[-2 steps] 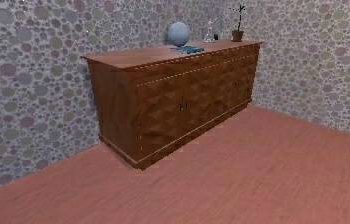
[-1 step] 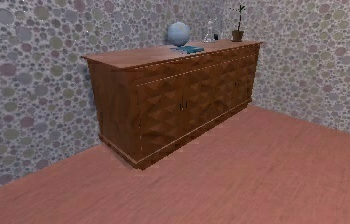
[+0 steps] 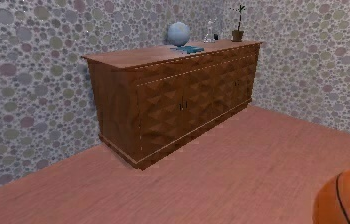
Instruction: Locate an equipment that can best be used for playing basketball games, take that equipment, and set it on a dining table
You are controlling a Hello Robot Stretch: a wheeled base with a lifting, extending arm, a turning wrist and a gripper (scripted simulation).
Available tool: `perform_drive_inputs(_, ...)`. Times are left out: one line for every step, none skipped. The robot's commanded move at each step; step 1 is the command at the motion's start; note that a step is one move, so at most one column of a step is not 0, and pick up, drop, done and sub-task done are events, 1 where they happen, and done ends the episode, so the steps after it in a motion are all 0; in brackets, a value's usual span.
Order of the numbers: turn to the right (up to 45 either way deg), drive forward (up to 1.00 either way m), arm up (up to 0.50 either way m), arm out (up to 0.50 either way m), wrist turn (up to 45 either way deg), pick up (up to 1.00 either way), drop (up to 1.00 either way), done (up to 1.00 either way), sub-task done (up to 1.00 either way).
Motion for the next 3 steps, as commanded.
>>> perform_drive_inputs(0.0,0.0,0.0,0.0,-9.0,0.0,0.0,0.0,0.0)
perform_drive_inputs(0.0,0.0,0.0,-0.36,0.0,0.0,0.0,0.0,0.0)
perform_drive_inputs(45.0,0.0,0.0,0.0,0.0,0.0,0.0,0.0,0.0)
